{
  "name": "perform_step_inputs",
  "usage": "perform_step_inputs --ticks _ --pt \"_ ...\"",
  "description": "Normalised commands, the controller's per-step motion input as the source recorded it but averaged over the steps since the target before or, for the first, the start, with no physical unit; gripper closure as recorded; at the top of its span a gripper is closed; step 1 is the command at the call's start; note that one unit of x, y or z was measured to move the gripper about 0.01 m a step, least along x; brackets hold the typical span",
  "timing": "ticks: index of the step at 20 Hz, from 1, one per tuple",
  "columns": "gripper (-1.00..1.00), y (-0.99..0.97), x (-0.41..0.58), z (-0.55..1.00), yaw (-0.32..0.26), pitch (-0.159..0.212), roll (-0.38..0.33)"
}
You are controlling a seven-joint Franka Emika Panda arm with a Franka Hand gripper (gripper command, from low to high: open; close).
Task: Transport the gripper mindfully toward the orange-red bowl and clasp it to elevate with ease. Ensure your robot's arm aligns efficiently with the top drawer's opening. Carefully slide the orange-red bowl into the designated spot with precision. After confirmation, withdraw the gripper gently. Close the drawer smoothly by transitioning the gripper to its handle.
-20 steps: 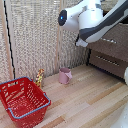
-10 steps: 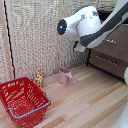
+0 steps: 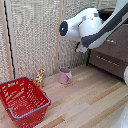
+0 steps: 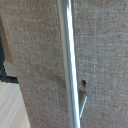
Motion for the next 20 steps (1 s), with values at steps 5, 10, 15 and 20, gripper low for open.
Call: perform_step_inputs --ticks 5,10,15,20 --pt "1.00 -0.46 0.055 0.00 0.049 0.033 0.015" --pt "1.00 -0.21 0.026 -0.01 0.027 0.003 0.043" --pt "1.00 -0.08 -0.021 0.00 -0.005 -0.005 0.048" --pt "1.00 -0.11 -0.093 0.07 -0.028 -0.024 0.060"
